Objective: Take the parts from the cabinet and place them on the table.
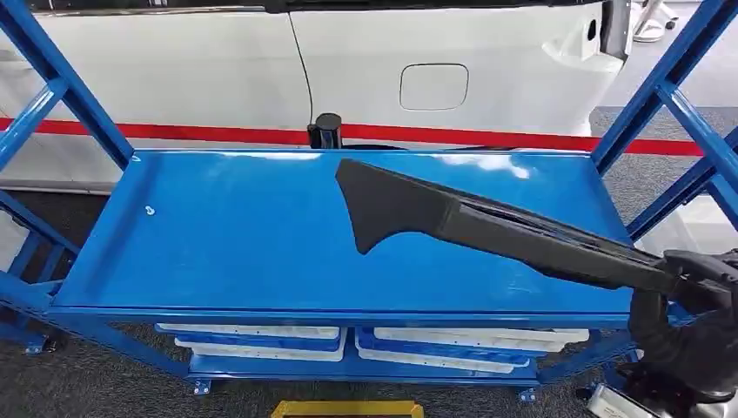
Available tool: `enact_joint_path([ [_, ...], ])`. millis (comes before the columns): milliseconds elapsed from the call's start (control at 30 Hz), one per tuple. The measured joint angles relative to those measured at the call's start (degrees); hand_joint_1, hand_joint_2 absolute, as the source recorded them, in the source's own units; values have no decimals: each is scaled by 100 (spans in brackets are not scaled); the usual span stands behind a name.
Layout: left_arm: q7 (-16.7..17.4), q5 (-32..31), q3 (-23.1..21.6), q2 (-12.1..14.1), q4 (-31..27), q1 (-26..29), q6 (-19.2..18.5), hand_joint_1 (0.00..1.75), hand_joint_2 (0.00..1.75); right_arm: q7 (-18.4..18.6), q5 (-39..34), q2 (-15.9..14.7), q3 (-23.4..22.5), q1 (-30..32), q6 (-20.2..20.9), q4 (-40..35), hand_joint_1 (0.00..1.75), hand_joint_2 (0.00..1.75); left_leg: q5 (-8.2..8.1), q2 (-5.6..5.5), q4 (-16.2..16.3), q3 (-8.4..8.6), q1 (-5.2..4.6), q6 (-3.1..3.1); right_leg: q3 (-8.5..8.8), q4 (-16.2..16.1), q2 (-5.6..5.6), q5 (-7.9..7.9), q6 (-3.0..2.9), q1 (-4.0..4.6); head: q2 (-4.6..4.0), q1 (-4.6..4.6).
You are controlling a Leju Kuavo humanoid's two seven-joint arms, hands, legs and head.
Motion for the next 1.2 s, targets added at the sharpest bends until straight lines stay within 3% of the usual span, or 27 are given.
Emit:
enact_joint_path([
  [33,4,26,2,-4,0,8,-4,0,175,-4,-33,0,0,25,0,7,175,175,5,3,8,-11,9,-9,70,-68,-2,57,50,-8,0,-2],
  [67,22,37,9,-20,0,10,-4,0,175,-4,-57,0,2,34,0,7,175,175,10,4,32,-29,21,-23,285,-416,-4,214,135,-27,0,-2],
  [100,33,44,20,-31,0,10,0,0,175,0,-59,0,0,34,0,7,175,175,5,3,68,-51,41,-43,536,-841,-8,372,208,-53,0,-2],
  [133,48,46,26,-35,0,8,18,0,175,35,-37,2,2,44,0,9,175,175,-23,-1,149,-86,50,-88,919,-1491,-29,543,293,-85,0,-2],
  [167,66,46,28,-24,0,9,33,0,175,50,-8,4,2,60,0,13,175,175,-51,-9,229,-139,17,-139,1073,-1707,-13,441,263,-80,0,22],
  [200,66,44,28,-30,0,8,59,0,175,74,11,9,7,116,0,20,175,175,-50,-35,264,-168,12,-161,1004,-1583,40,545,195,-38,0,9],
  [300,68,52,31,-44,0,22,127,0,175,155,13,20,9,192,-4,33,175,175,-12,-51,308,-227,10,-230,945,-1603,46,496,71,-51,0,-20],
  [333,74,101,44,-41,4,37,179,0,175,227,44,20,22,243,-4,33,175,175,-70,-62,381,-283,57,-266,881,-1630,35,550,-14,-120,0,-15],
  [400,85,122,74,-52,4,39,225,0,175,286,44,22,46,354,-4,37,175,175,-627,-42,903,-497,65,-328,795,-1629,22,622,-138,-95,0,-46],
  [467,65,164,120,-63,4,42,236,0,175,360,-113,22,74,537,-4,42,175,175,-1118,-41,1738,-771,76,-368,692,-1624,2,688,-169,-68,0,-55],
  [500,55,181,147,-68,4,45,252,0,175,422,-208,20,105,650,-4,53,175,175,-1178,-40,1967,-808,83,-374,648,-1622,-11,724,-177,-52,0,-52],
  [533,33,210,179,-76,4,47,282,0,175,511,-342,20,151,762,-4,78,175,175,-1096,-40,1961,-736,89,-365,607,-1619,-13,758,-167,-46,0,-57],
  [567,4,216,195,-83,4,49,313,0,175,573,-472,20,175,877,-4,107,175,175,-898,-40,1703,-532,91,-340,569,-1619,-14,791,-158,-38,0,-55],
  [633,-40,225,229,-85,4,51,354,0,175,634,-630,20,201,1030,-4,153,175,175,-544,-45,815,57,90,-283,520,-1619,-9,845,-122,-36,0,-57],
  [667,-55,234,269,-83,2,44,374,0,175,649,-690,22,203,1110,-4,193,175,175,-576,-68,254,397,86,-247,510,-1620,-11,884,-98,-35,0,-53],
  [700,-68,243,293,-85,2,44,396,0,175,658,-708,22,201,1173,-4,227,175,175,-580,-66,157,465,45,-265,497,-1621,-11,917,-49,2,0,-53],
  [767,-116,267,317,-87,2,52,424,0,175,774,-677,24,208,1292,35,315,175,175,-531,-72,179,403,-7,-230,506,-1646,-15,993,56,-39,0,-72],
  [833,-133,267,337,-87,7,57,442,0,175,905,-618,33,214,1442,125,387,175,175,-377,-55,74,307,-5,-107,492,-1699,-5,1078,142,0,0,-61],
  [867,-133,267,350,-105,4,50,442,0,175,923,-603,33,210,1498,149,431,175,175,-301,-6,61,282,15,-81,423,-1619,-13,945,112,-30,0,-68],
  [900,-133,267,361,-96,4,51,461,0,175,947,-592,39,212,1558,225,474,175,175,-231,-8,50,178,12,-4,281,-1331,-9,604,22,-1,0,-33],
  [967,-116,267,367,-98,7,71,520,0,175,929,-588,46,212,1667,394,540,175,175,-122,23,54,26,-16,16,80,-478,-10,40,-56,4,0,-18],
  [1000,-100,267,374,-101,7,72,533,0,175,892,-614,55,212,1725,444,555,175,175,-64,28,62,-54,-34,19,23,-121,-10,-70,-33,5,0,-13],
  [1033,-74,267,385,-114,7,73,553,0,175,824,-625,66,212,1787,470,566,175,175,-8,33,70,-132,-45,16,63,45,-10,-34,23,5,0,-22],
  [1067,-63,267,400,-120,7,72,586,0,175,765,-625,88,210,1838,472,566,175,175,41,35,88,-209,-50,10,228,-43,-10,112,93,6,0,-15],
  [1133,-42,267,418,-135,9,73,632,0,175,632,-621,133,194,1876,455,555,175,175,111,38,150,-308,-49,-14,858,-874,-12,405,172,16,0,-15],
  [1167,-44,267,420,-149,7,73,647,0,175,544,-634,149,179,1886,437,524,175,175,137,38,191,-350,-49,-34,1244,-1426,-13,411,140,19,0,-9],
  [1200,-48,269,424,-155,7,71,653,0,175,476,-662,164,168,1887,435,477,175,175,156,35,239,-401,-86,-57,1552,-1866,-13,256,70,68,0,-11],
])
